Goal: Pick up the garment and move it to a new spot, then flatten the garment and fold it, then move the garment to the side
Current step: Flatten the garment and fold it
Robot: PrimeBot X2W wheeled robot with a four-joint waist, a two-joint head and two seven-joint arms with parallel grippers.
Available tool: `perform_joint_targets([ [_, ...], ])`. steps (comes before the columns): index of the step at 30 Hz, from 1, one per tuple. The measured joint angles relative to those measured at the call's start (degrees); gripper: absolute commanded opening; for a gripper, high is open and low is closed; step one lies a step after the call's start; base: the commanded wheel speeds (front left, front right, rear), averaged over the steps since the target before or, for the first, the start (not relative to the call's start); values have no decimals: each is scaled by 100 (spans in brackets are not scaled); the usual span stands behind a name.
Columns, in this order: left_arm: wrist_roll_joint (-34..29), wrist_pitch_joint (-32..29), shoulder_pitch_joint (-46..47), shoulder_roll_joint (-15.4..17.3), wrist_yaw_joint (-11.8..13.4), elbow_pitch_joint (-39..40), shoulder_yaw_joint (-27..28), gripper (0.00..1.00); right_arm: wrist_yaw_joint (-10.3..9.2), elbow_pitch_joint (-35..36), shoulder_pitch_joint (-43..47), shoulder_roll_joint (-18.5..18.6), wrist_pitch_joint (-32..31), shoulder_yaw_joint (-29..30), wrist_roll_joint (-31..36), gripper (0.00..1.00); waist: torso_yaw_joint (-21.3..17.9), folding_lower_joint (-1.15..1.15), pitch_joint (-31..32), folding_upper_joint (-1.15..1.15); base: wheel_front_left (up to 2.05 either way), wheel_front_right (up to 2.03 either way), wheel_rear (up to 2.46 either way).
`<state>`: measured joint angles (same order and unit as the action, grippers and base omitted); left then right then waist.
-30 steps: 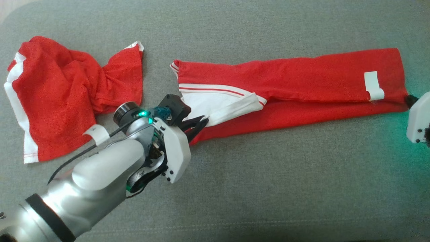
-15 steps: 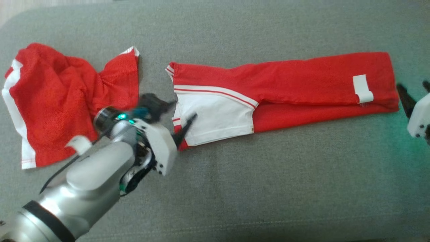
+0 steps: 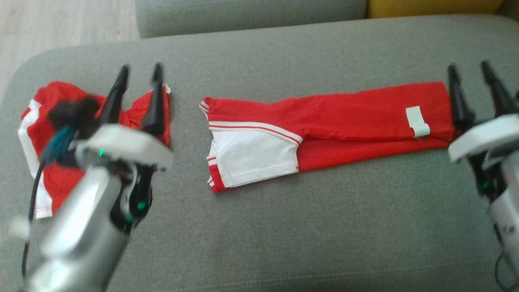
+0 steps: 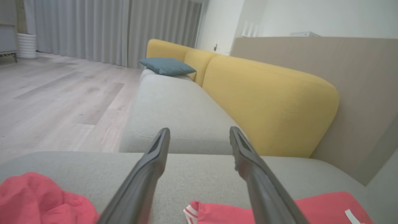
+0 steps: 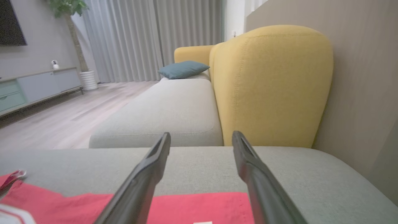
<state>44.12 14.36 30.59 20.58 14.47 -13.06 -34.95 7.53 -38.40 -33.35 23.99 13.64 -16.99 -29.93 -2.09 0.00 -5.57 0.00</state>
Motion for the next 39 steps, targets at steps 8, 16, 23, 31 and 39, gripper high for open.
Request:
perform_joint_targets([
  [8,-1423,33,-1940,-731,-592,649,1422,100,0,1099,1265,-805,74,965,1169,100,-26,0,191,0,0,0,0],
  [16,-2186,33,-2583,-1501,-1322,724,2228,100,0,1545,2068,-1326,74,1413,1700,100,-17,0,173,0,0,0,0],
  [23,-2622,33,-2392,-1704,-1705,544,2442,100,0,1261,1798,-1388,-219,1898,1711,100,76,0,-201,0,0,0,0],
  [31,-2770,33,-1949,-1777,-1853,354,2459,100,0,169,712,-1430,-1074,3452,1925,100,264,0,-794,0,0,0,0],
  [39,-2792,34,-1520,-1802,-1857,330,2425,100,0,-613,-201,-1461,-1749,4332,2499,100,421,0,-1413,0,0,0,0],
])
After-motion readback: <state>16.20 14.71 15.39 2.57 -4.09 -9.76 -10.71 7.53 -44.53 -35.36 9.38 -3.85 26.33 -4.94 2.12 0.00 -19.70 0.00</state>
